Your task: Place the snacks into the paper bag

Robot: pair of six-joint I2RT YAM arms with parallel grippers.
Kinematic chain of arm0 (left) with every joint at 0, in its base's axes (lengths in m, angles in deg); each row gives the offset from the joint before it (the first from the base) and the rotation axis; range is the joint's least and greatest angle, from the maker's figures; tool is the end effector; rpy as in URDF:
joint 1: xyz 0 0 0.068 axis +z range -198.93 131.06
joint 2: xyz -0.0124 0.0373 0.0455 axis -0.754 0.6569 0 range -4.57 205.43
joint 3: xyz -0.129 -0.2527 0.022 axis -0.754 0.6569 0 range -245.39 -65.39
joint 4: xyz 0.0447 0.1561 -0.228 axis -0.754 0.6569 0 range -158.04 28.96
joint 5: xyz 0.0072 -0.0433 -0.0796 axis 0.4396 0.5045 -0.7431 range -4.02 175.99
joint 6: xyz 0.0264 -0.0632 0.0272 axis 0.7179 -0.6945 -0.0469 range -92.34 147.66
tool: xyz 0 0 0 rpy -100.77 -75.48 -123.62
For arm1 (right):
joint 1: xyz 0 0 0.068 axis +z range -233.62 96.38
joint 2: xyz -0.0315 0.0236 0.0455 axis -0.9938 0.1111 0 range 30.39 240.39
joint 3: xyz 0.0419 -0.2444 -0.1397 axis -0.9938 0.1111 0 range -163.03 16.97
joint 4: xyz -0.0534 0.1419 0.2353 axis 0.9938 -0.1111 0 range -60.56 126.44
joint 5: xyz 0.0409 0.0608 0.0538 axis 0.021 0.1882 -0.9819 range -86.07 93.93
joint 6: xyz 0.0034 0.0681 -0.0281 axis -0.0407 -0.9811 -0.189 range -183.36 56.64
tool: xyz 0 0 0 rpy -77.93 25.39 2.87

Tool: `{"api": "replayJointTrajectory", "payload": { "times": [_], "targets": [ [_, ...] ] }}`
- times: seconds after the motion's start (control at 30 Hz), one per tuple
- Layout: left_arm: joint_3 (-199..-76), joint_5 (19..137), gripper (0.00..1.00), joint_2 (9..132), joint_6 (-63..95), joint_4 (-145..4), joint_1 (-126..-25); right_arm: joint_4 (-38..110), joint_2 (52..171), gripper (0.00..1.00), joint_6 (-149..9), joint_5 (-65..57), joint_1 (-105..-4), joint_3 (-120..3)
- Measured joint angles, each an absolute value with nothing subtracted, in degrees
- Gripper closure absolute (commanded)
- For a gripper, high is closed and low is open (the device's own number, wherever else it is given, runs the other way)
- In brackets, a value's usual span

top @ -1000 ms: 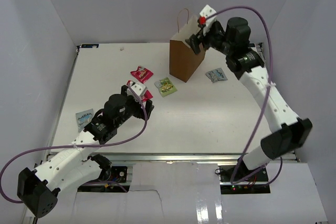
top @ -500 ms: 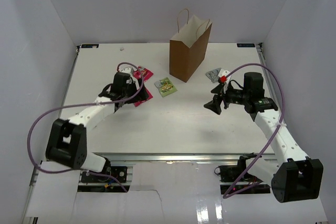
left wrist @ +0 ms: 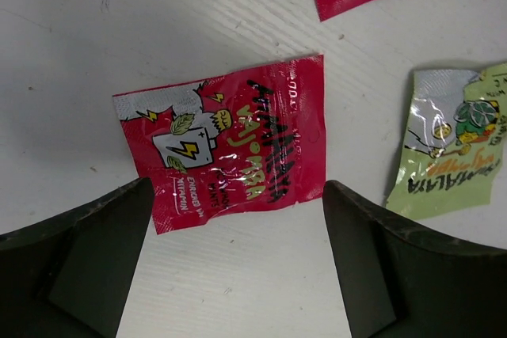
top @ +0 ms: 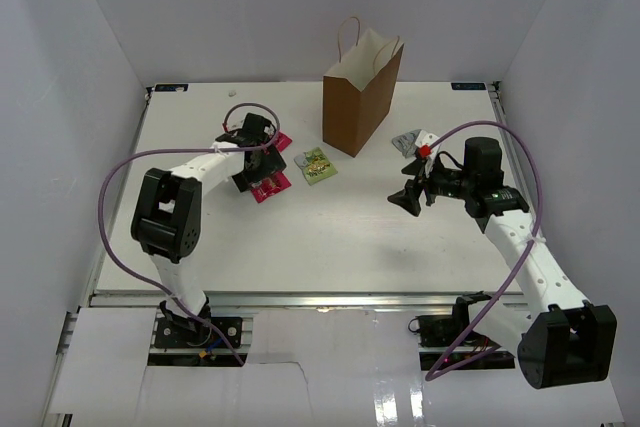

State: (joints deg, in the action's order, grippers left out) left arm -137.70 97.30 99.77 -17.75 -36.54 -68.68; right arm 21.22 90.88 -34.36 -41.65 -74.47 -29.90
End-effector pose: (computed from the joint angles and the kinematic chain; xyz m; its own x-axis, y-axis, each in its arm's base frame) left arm 0.3847 -0.1251 0.1713 -0.7688 -0.4659 -0.4381 -0.4252 0.8840 -0.1941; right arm 0.2476 0.0845 0.2934 -0.0632 -0.3537 -0.9332 -0.8685 0.4801 -0.1231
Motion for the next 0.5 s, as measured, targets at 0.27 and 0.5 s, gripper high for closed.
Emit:
{"api": "replayJointTrajectory", "payload": {
  "times": [0.27, 0.5],
  "targets": [
    [-143.91, 98.94, 0.02, 107.4, -21.51, -30.02, -68.81, 21.52, 90.86, 0.15, -33.73, -40.51, -74.21, -28.98],
    [-145.22, 100.16, 0.31, 108.71, -22.01, -27.97, -68.92, 21.52, 90.86, 0.15, -33.23, -40.14, -74.17, -28.98]
  ]
}}
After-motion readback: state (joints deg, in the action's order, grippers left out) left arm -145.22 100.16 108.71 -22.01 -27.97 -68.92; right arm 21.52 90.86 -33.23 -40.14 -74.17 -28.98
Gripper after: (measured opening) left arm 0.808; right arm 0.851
